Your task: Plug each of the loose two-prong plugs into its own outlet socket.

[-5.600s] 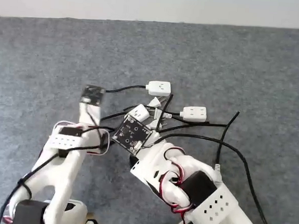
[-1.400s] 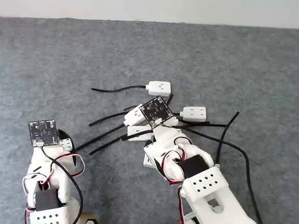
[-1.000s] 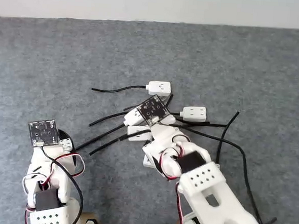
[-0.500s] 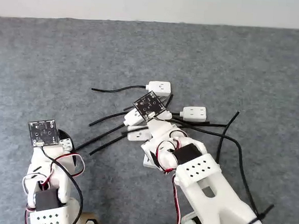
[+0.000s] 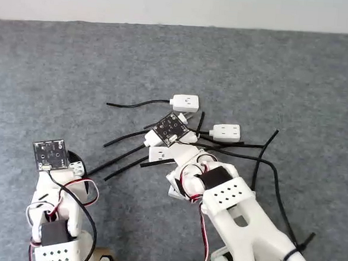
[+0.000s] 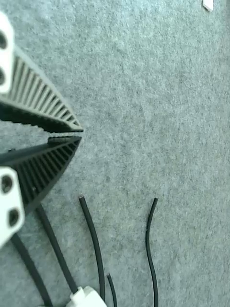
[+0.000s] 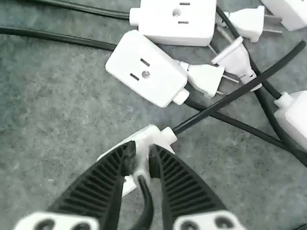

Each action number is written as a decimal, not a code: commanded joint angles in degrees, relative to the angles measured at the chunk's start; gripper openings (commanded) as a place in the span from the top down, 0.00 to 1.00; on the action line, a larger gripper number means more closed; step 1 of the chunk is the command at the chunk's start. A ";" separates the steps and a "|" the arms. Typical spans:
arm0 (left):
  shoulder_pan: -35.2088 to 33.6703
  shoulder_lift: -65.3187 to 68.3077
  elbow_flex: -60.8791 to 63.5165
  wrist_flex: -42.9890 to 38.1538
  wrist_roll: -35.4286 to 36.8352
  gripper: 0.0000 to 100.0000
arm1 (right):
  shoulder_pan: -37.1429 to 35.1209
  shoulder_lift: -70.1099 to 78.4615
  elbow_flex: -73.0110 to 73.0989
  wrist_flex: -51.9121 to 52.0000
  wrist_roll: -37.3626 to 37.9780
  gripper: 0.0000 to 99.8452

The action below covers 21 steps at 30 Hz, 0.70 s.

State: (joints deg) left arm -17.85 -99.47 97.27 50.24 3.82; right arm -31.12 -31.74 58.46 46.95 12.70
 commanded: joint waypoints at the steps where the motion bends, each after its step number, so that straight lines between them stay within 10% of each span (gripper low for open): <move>1: -0.18 -0.35 -0.48 0.53 -0.44 0.99 | 0.48 1.01 0.62 1.10 0.79 0.99; 21: -0.09 -0.35 -0.48 0.62 -2.29 0.98 | 0.48 12.09 -5.36 2.77 2.29 0.97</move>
State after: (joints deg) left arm -17.85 -99.47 97.27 50.59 2.15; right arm -31.12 -21.19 52.92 47.82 14.20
